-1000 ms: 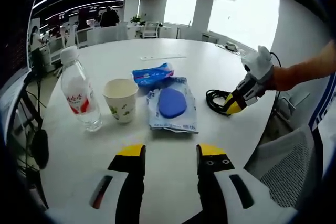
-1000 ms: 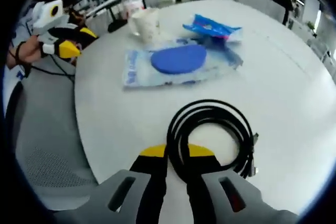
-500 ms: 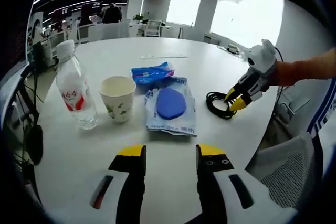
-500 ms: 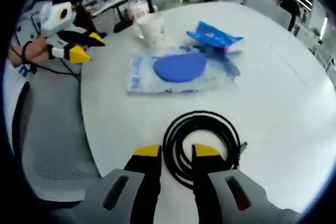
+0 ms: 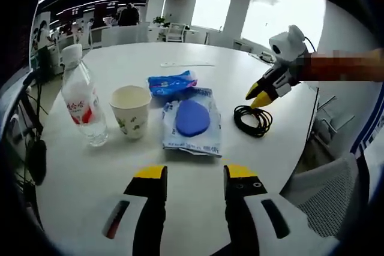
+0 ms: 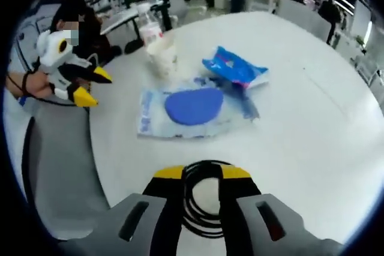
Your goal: Arrange the tabletop items into an orderly group along one side of the table until the central work area is clear of visible clutter.
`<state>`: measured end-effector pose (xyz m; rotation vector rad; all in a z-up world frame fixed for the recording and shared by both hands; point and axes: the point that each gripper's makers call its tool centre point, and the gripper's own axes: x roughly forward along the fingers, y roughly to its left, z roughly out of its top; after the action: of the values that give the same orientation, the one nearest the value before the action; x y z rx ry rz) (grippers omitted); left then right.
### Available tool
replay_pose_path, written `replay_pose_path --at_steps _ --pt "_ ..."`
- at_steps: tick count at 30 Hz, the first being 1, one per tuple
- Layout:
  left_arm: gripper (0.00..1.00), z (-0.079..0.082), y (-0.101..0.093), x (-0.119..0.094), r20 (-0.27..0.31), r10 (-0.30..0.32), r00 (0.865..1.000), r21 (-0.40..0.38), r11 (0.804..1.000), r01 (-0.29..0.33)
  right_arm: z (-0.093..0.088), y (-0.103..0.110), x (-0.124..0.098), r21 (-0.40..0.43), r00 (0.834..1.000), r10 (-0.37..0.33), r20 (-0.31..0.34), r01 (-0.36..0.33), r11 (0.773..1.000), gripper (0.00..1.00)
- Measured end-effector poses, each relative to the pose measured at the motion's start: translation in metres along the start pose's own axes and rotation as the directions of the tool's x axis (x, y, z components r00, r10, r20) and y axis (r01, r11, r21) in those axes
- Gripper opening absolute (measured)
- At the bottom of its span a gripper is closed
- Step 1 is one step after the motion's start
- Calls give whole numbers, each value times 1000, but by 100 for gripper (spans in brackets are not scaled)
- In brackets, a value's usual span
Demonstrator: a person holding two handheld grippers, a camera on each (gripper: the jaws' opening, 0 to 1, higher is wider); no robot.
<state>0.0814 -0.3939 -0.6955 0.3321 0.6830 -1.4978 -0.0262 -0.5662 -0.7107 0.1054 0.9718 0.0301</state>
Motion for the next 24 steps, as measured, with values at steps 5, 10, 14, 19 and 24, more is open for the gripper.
replay_pose_path --at_steps 5,10,14,19,24 --pt "36 1 1 -1 9 7 1000 -8 1000 -7 17 -12 7 79 999 -29 47 25 997 19" --pt "36 -4 1 -2 3 9 1000 -9 1000 -9 33 -30 12 189 989 -113 93 94 978 24" --pt "36 -5 1 -4 4 11 1000 -15 1000 -11 46 -51 14 313 971 -197 135 147 938 26" --pt "36 -5 5 -6 9 19 1000 -24 1000 -18 54 -64 20 346 959 -245 144 184 920 28" --pt "36 -4 11 -8 25 32 999 -41 999 -31 55 -73 28 397 954 -266 136 194 897 29"
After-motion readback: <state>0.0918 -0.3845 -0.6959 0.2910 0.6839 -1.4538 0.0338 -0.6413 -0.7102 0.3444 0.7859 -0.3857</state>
